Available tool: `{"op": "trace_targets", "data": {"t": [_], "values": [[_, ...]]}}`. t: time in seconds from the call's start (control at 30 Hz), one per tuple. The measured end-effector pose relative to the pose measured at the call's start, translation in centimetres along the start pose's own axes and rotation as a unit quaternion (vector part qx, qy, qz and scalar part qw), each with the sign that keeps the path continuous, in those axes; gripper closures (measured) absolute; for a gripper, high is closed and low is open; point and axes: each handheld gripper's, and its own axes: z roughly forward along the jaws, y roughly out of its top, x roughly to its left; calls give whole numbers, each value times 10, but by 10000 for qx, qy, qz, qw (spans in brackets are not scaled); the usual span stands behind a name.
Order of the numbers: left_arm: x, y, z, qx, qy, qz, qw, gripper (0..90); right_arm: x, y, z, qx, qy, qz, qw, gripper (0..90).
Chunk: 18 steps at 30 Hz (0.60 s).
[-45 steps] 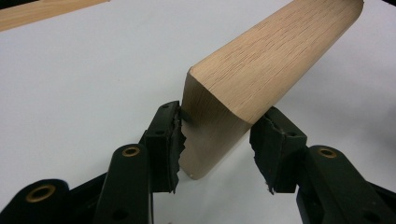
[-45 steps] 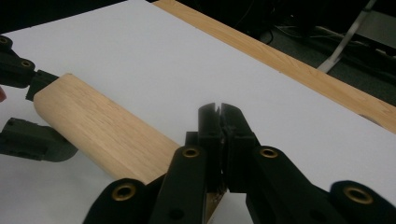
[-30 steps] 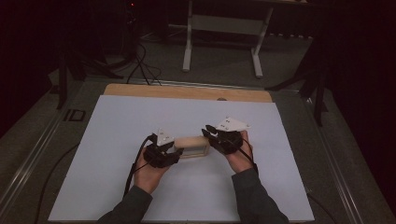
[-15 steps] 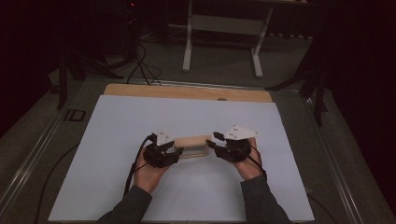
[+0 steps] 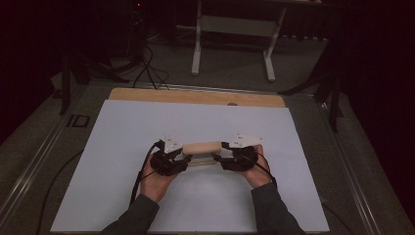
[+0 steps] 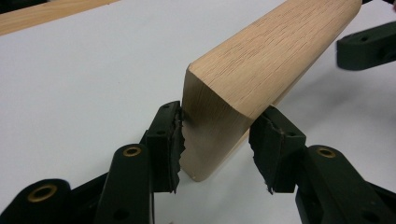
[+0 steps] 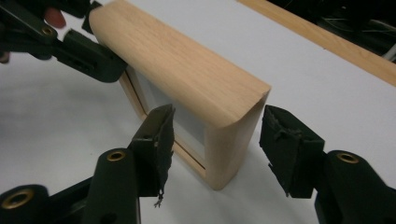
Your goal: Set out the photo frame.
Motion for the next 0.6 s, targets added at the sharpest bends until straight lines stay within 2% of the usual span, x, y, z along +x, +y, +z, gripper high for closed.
{"op": "trace_targets", "data": {"t": [0.23, 0.6], "values": [[0, 0, 1, -3, 22, 25, 10000, 544, -3, 0, 9, -55, 112, -7, 9999, 389], [3, 0, 3, -22, -26, -12, 10000, 549, -7, 0, 16, -130, 146, 103, 9998, 423]]}}
